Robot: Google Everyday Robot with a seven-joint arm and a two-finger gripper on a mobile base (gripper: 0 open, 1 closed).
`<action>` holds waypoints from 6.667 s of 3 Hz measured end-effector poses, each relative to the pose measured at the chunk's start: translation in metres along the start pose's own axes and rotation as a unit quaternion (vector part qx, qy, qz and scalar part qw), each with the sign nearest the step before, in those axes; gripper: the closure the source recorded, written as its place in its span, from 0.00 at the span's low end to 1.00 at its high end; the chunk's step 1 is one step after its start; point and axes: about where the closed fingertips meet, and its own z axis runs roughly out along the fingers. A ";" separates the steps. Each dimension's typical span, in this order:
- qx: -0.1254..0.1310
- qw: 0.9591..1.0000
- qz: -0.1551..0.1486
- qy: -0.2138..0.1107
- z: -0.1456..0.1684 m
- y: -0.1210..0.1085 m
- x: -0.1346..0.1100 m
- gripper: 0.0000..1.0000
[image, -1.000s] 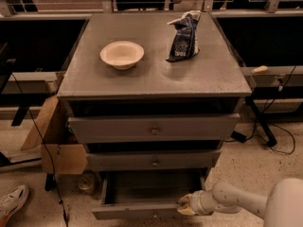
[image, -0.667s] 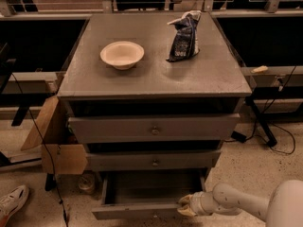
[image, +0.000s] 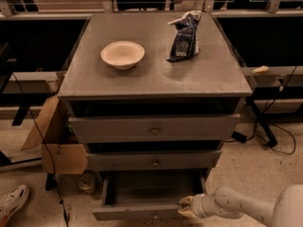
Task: Open bottom drawer
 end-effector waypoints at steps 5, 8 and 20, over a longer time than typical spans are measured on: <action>0.005 1.000 -0.018 0.008 -0.003 0.022 0.001 0.19; 0.024 1.000 -0.007 -0.011 0.005 0.032 0.005 0.89; 0.017 1.000 -0.016 -0.021 -0.002 0.082 0.031 0.39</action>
Offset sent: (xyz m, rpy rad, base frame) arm -0.0134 -0.0050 0.0059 -0.0057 -0.0221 0.0027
